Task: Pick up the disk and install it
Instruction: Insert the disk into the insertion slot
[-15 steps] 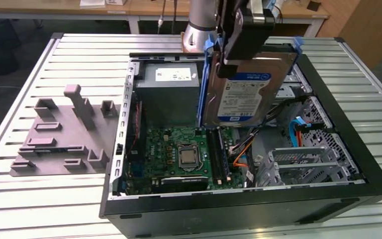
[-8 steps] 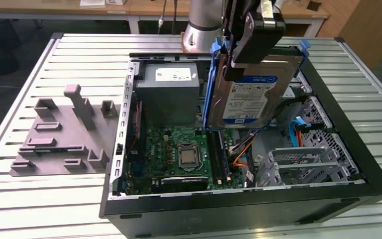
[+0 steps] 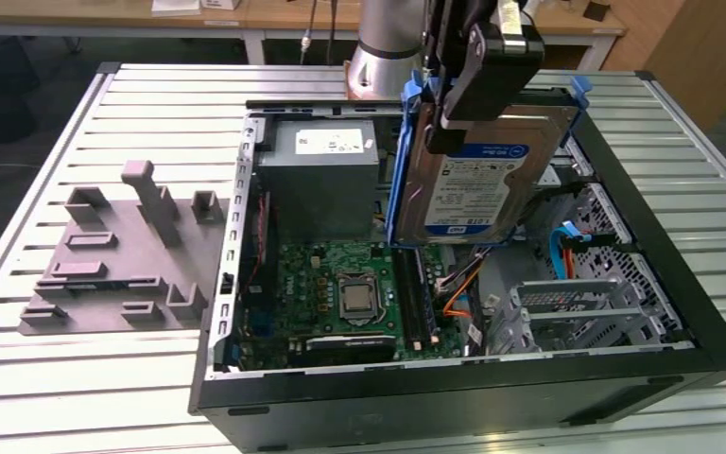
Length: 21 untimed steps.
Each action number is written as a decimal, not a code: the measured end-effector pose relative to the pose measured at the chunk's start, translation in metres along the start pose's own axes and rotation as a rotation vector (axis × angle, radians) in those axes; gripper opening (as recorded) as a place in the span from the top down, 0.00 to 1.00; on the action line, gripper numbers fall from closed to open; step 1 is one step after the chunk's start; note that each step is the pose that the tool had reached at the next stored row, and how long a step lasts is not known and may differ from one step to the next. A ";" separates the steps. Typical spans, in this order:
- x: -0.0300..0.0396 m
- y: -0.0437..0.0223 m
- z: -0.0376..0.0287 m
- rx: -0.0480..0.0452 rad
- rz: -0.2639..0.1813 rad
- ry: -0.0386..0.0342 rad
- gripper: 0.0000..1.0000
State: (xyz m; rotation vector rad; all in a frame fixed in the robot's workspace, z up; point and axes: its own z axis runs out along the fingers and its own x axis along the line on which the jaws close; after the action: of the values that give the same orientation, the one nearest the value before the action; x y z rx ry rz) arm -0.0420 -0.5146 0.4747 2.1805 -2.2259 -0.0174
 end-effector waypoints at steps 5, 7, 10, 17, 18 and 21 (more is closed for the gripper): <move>0.0010 -0.0002 0.0000 0.0000 0.000 0.0001 0.64; 0.0047 -0.0002 0.0002 0.0000 0.000 0.0001 0.64; 0.0112 -0.0004 0.0010 0.0000 0.000 -0.0001 0.64; 0.0216 -0.0129 0.0048 -0.0001 0.000 -0.0005 0.64; 0.0257 -0.0131 0.0056 0.0000 0.000 -0.0007 0.64; 0.0366 -0.0139 0.0077 -0.0001 0.000 -0.0007 0.64</move>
State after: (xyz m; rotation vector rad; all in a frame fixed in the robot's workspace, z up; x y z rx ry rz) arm -0.0291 -0.5515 0.4670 2.1808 -2.2263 -0.0182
